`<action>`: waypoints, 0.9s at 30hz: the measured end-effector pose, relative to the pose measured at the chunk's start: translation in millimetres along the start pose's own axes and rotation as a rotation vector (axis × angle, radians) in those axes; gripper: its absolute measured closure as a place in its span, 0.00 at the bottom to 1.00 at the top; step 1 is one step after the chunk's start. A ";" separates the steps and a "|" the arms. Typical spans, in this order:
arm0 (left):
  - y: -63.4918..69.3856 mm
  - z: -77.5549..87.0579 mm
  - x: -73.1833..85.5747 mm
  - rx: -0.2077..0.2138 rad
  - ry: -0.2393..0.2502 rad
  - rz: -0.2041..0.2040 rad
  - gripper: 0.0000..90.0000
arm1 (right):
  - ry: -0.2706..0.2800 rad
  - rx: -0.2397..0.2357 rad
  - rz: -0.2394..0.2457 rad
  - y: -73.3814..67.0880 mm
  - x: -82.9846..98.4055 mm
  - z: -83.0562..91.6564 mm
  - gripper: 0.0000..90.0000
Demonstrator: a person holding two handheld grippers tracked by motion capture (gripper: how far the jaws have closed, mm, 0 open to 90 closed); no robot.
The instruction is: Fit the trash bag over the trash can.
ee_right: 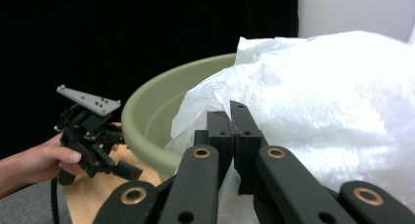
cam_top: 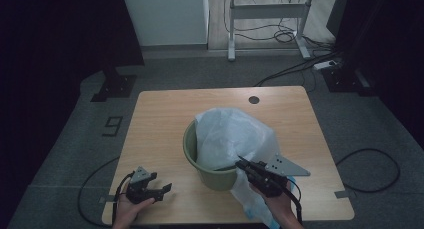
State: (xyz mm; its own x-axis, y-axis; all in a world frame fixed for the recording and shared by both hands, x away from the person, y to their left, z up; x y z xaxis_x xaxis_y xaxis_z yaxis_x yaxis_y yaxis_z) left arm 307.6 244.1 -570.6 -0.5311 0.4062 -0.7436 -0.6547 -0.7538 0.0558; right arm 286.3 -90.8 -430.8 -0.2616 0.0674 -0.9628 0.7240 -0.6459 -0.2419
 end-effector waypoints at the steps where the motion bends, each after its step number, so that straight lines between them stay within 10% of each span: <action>1: 0.0 0.2 0.0 -0.001 0.001 0.000 0.23 | 0.006 -0.002 -0.004 -0.5 0.4 0.7 0.94; 9: 0.2 -1.4 0.6 -0.001 -0.003 0.002 0.23 | 0.127 0.141 0.062 -13.3 -5.4 30.8 0.38; 18: 2.7 -3.1 0.5 0.002 -0.008 -0.003 0.23 | 0.093 0.243 0.083 -32.1 26.5 50.4 0.20; 27: 1.5 -3.0 0.8 0.002 -0.007 -0.002 0.23 | -0.031 0.375 0.107 -22.9 54.7 24.8 0.19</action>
State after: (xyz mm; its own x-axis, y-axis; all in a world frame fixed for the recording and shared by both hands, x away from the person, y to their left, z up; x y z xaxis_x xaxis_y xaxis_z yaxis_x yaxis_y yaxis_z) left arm 307.8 241.8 -573.1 -0.5338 0.4110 -0.7390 -0.6567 -0.7520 0.0560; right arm 239.6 -91.1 -474.9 -0.2206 -0.0341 -0.9748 0.4661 -0.8816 -0.0746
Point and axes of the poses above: each handheld gripper's, and its own axes: z roughly backward along the jaws, x roughly out of its underside, y roughly to its right, the point moved 6 cm from there along -z, roughly forward along the jaws, and after that the axes turned 6 degrees about -z, right-handed, at the moved point
